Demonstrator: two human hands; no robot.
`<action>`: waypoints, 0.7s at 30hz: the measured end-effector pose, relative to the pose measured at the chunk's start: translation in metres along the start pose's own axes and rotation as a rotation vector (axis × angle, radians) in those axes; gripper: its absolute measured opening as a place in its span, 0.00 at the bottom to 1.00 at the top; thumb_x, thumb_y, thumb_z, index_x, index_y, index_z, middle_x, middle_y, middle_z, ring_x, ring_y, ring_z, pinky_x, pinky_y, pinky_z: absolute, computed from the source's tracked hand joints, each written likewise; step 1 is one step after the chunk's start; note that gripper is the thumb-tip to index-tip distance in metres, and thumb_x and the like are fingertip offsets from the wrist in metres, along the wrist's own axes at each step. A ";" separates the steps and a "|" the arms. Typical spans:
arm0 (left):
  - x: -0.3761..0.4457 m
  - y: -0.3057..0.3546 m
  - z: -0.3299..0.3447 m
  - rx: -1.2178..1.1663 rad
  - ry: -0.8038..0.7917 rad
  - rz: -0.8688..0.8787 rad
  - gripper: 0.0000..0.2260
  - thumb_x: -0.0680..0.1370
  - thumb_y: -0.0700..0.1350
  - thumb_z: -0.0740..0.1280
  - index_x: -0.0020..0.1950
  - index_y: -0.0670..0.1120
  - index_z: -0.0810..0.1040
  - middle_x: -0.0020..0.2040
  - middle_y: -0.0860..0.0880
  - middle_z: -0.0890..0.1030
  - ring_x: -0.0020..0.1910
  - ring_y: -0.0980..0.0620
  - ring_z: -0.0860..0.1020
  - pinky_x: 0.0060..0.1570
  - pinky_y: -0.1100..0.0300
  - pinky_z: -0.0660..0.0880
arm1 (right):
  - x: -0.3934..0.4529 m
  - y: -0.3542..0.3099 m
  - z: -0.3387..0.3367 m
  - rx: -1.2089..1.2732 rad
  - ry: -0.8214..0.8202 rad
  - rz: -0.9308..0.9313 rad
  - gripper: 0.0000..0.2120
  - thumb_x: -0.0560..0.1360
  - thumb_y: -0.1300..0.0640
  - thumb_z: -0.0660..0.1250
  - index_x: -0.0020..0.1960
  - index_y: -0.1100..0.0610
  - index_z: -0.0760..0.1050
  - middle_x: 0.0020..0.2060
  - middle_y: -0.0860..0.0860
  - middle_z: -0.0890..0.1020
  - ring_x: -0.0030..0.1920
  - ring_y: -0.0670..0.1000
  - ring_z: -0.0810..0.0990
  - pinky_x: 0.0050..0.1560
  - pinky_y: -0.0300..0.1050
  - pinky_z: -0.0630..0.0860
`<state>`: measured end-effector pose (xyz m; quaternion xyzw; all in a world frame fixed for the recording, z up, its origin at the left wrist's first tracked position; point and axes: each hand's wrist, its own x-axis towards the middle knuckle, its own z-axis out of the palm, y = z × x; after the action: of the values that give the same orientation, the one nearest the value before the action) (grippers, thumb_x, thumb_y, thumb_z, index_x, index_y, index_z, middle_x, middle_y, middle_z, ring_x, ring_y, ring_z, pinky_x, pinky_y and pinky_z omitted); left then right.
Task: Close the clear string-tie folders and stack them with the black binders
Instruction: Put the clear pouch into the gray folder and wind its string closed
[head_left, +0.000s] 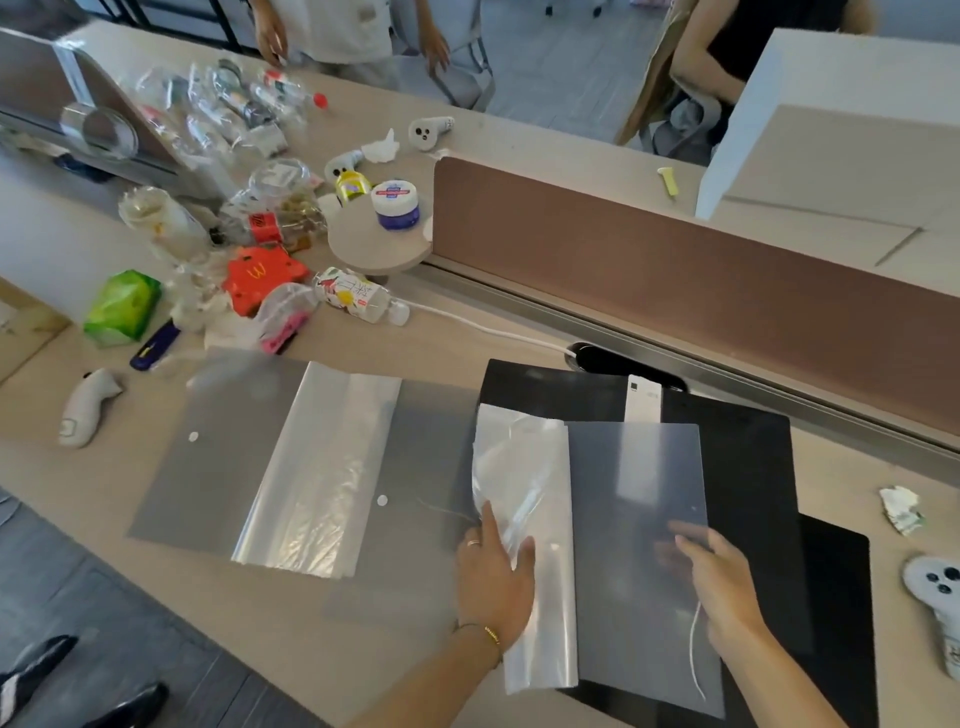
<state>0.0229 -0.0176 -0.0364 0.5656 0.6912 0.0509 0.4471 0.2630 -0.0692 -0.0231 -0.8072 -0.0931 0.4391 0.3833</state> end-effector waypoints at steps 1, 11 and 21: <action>0.001 0.003 0.002 -0.057 0.010 -0.046 0.34 0.83 0.61 0.60 0.85 0.53 0.51 0.75 0.46 0.67 0.72 0.43 0.71 0.74 0.49 0.69 | -0.002 0.001 -0.001 0.008 -0.010 -0.001 0.09 0.82 0.61 0.63 0.57 0.54 0.80 0.47 0.55 0.86 0.50 0.54 0.84 0.62 0.57 0.75; -0.001 0.028 -0.001 -0.675 -0.082 -0.231 0.06 0.78 0.38 0.70 0.54 0.45 0.79 0.50 0.46 0.84 0.50 0.46 0.81 0.56 0.51 0.79 | -0.007 0.005 -0.006 0.137 -0.090 0.015 0.14 0.83 0.62 0.62 0.67 0.51 0.75 0.48 0.56 0.87 0.50 0.56 0.86 0.52 0.49 0.80; -0.058 0.078 0.050 -0.283 -0.475 0.142 0.17 0.84 0.51 0.64 0.72 0.54 0.73 0.72 0.55 0.73 0.68 0.53 0.73 0.69 0.63 0.70 | 0.001 0.010 -0.022 0.242 -0.148 0.046 0.14 0.83 0.51 0.62 0.64 0.55 0.79 0.53 0.58 0.86 0.53 0.58 0.85 0.57 0.57 0.79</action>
<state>0.1112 -0.0599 0.0117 0.5406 0.5117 0.0442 0.6663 0.2790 -0.0874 -0.0243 -0.7226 -0.0488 0.5141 0.4596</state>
